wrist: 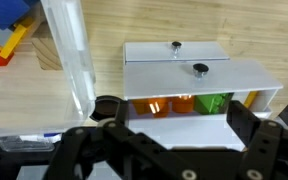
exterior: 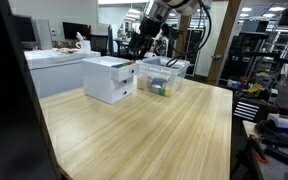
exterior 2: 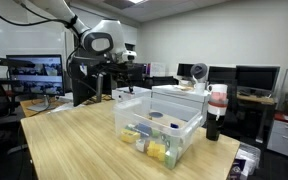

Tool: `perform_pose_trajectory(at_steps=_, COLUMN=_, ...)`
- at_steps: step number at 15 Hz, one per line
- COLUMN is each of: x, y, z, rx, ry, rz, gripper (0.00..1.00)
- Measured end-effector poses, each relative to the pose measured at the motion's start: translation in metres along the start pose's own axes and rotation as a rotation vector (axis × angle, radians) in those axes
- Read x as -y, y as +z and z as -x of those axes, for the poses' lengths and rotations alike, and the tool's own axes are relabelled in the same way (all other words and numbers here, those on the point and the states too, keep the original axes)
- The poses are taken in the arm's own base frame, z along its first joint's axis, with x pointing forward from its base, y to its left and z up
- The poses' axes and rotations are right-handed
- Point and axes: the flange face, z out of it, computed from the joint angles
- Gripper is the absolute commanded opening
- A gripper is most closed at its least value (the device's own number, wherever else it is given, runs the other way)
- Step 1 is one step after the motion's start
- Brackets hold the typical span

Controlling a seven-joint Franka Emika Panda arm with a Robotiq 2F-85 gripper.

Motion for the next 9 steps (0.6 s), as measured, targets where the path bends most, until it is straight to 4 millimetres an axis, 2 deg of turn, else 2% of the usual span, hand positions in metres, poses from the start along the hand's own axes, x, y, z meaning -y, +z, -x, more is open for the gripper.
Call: perform_pose_trajectory(at_steps=9, x=0.000, y=0.030, z=0.005, rx=-0.081, ry=-0.011, rz=0.055, gripper=1.00)
